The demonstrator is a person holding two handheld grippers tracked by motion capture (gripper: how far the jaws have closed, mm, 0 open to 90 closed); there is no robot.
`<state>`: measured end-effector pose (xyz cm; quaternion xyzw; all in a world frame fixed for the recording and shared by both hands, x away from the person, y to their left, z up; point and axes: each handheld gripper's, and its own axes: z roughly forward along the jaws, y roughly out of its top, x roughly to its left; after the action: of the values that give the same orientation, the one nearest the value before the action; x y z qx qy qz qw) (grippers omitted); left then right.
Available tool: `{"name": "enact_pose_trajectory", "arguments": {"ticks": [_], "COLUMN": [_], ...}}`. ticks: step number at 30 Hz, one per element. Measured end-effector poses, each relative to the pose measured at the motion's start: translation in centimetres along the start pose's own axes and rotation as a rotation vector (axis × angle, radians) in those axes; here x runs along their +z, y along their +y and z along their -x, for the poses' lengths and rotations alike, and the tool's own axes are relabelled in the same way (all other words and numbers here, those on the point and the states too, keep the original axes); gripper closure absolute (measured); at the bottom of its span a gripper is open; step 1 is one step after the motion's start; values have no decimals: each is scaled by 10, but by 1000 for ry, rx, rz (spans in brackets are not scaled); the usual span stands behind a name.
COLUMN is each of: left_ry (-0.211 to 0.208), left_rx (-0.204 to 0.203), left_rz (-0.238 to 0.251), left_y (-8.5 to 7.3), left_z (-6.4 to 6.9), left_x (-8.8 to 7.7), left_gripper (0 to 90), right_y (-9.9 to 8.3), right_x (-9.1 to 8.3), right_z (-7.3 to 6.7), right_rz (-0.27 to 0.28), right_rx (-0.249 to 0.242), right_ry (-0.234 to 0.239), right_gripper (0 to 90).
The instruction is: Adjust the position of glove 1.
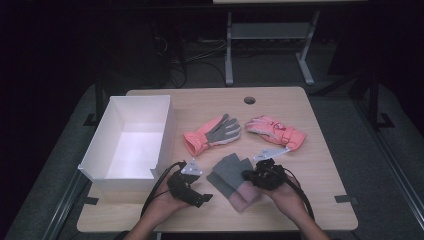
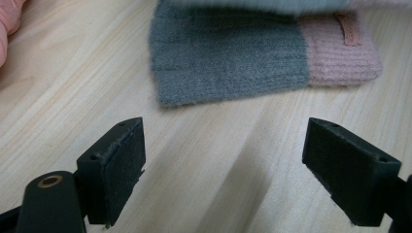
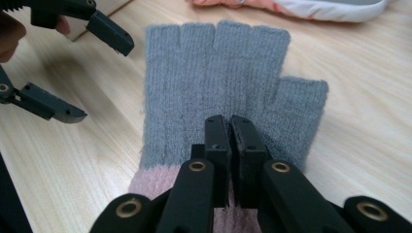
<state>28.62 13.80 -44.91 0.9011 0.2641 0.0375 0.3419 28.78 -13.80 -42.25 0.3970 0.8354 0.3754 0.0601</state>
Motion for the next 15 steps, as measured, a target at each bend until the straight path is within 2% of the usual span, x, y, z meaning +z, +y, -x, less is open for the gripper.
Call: {"name": "enact_pose_trajectory", "arguments": {"ticks": [2, 4, 8, 15], "left_ry": [2, 1, 0, 3], "left_rx": [1, 2, 4, 6], "left_rz": [2, -1, 0, -2], "left_y": [0, 0, 0, 0], "left_z": [0, 0, -1, 0], "left_x": [0, 0, 0, 0], "left_gripper": [153, 153, 153, 153], "right_y": [1, 1, 1, -2], "right_x": [4, 5, 16, 22], "right_z": [-5, -6, -12, -13], "right_rz": [-10, -7, -38, -55], "right_rx": [-14, -2, -10, -12], "right_ry": [1, 2, -5, 3], "right_gripper": [865, 865, 864, 837]}}
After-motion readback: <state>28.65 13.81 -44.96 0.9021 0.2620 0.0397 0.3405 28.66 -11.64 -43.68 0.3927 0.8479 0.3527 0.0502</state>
